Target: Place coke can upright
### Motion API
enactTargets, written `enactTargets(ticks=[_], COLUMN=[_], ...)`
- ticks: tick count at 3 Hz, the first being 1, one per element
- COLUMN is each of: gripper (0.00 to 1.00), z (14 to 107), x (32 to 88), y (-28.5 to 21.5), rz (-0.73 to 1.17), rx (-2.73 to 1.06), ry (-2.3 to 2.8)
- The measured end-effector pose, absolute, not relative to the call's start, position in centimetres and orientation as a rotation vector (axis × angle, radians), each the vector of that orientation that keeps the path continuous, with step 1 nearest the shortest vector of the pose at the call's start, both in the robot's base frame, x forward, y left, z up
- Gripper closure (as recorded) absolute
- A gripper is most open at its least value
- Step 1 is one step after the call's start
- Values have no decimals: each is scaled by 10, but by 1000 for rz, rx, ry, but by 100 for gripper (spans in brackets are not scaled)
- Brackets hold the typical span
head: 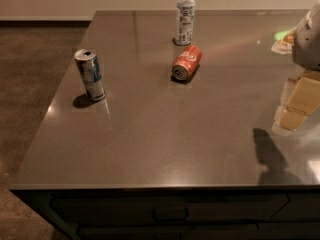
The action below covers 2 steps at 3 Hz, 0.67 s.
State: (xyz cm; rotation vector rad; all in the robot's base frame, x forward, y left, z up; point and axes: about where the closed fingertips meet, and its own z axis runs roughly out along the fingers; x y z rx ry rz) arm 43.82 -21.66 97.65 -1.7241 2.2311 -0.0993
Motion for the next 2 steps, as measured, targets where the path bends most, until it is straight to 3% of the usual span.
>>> enactTargets(ticks=[1,2], gripper=[0,0], z=[976,972], x=[438,483], y=[-217,-208], rz=[-99,-99], rx=[-1724,-1798], ry=[2231,2112])
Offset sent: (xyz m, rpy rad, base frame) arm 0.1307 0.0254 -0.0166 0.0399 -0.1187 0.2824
